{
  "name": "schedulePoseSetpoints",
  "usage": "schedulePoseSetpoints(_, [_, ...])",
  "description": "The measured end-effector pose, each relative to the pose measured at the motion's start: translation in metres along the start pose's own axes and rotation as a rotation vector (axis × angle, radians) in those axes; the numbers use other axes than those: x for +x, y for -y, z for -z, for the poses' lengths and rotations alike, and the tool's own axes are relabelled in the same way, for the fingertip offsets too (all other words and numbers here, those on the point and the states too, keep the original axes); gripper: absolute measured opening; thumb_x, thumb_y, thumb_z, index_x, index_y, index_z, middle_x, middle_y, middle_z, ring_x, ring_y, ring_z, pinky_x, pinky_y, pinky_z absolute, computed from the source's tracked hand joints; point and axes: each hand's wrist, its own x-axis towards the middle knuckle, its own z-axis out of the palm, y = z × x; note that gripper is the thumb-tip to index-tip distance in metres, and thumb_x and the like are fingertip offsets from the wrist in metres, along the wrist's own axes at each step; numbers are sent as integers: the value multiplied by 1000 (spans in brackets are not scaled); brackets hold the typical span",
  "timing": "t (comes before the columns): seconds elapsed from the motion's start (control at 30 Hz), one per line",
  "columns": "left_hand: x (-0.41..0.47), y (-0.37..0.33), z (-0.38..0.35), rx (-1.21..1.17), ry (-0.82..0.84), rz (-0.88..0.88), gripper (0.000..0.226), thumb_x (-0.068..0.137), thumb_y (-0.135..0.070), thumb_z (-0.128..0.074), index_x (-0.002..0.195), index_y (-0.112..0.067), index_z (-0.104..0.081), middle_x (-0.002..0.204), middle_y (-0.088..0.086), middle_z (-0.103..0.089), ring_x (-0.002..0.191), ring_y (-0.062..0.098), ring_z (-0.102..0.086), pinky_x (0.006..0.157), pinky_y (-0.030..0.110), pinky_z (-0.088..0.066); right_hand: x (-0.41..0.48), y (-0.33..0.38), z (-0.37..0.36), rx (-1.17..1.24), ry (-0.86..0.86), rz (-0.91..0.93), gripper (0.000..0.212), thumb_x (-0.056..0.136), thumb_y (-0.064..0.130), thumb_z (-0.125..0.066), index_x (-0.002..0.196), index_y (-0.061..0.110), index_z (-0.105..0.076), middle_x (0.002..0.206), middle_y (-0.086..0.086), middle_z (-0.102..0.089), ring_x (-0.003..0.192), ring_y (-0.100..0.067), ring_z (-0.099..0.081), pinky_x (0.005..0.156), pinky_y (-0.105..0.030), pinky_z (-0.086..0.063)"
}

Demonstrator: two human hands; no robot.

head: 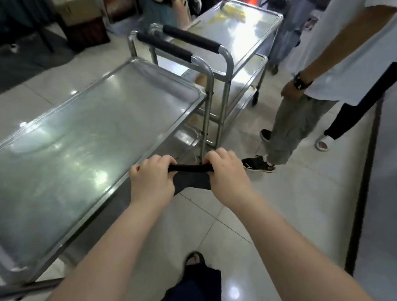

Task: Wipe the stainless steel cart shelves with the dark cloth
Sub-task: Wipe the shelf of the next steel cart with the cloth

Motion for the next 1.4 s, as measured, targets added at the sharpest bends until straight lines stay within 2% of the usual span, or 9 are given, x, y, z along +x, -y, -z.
schedulePoseSetpoints(0.1, [28, 13, -11, 6, 4, 47, 26, 84, -8, -57, 98, -29, -64, 100, -8, -62, 99, 20, -57, 85, 33, -22, 36, -2, -12, 41, 56, 16, 23, 75, -2, -63, 94, 11, -62, 94, -7, -57, 82, -32, -52, 74, -44, -43])
schedulePoseSetpoints(0.23, [61, 15, -15, 20, -53, 108, 24, 87, -9, -56, 98, -28, -65, 96, -7, -60, 95, 21, -56, 88, 34, -20, 78, -10, -17, 60, 134, 38, 21, 89, 7, -57, 107, 17, -59, 108, -1, -54, 97, -25, -47, 84, -40, -41])
schedulePoseSetpoints(0.37, [90, 20, -14, 25, -43, 211, 23, 89, -13, -54, 99, -31, -63, 98, -10, -60, 98, 18, -54, 85, 29, -17, 123, -15, -22, 88, 194, 127, 19, 90, 6, -56, 107, 16, -59, 107, -2, -53, 98, -25, -47, 85, -39, -41])
schedulePoseSetpoints(0.53, [102, 31, -31, 20, -62, 431, 23, 90, -11, -57, 100, -31, -64, 96, -9, -66, 98, 21, -56, 85, 35, -25, 170, -21, -46, 115, 303, 306, 19, 89, 4, -57, 106, 11, -61, 103, -6, -55, 95, -29, -49, 84, -44, -42])
schedulePoseSetpoints(0.8, [102, 12, -100, 1, -99, 781, 33, 87, -7, -56, 109, -31, -64, 108, -6, -66, 108, 25, -54, 89, 38, -30, 204, -67, -102, 194, 434, 510, 23, 84, -2, -59, 106, 7, -63, 104, -9, -56, 95, -30, -50, 83, -38, -39])
schedulePoseSetpoints(0.9, [106, 10, -132, -1, -59, 808, 33, 88, -7, -56, 113, -28, -63, 109, -5, -65, 108, 26, -54, 90, 38, -31, 208, -88, -128, 246, 487, 485, 20, 85, -4, -57, 103, 4, -61, 105, -11, -55, 93, -32, -52, 77, -43, -45])
schedulePoseSetpoints(1.03, [106, 20, -176, -40, -73, 793, 31, 86, -5, -59, 110, -24, -65, 105, -3, -67, 104, 28, -56, 90, 39, -32, 207, -112, -165, 290, 502, 412, 21, 88, -3, -55, 104, 7, -62, 109, -7, -54, 94, -27, -52, 72, -38, -46])
schedulePoseSetpoints(1.2, [110, 56, -244, -96, -84, 769, 26, 91, -12, -59, 114, -22, -65, 109, 2, -68, 105, 30, -57, 94, 43, -35, 209, -133, -238, 259, 508, 381, 25, 89, -2, -54, 110, 10, -62, 110, -5, -58, 98, -24, -51, 81, -34, -44])
schedulePoseSetpoints(1.4, [112, 107, -337, -300, -185, 730, 30, 88, -28, -53, 114, -23, -66, 106, 2, -69, 99, 28, -63, 93, 52, -47, 209, -166, -339, 305, 334, 456, 24, 76, -3, -55, 97, 1, -65, 92, -16, -63, 81, -37, -59, 72, -51, -51])
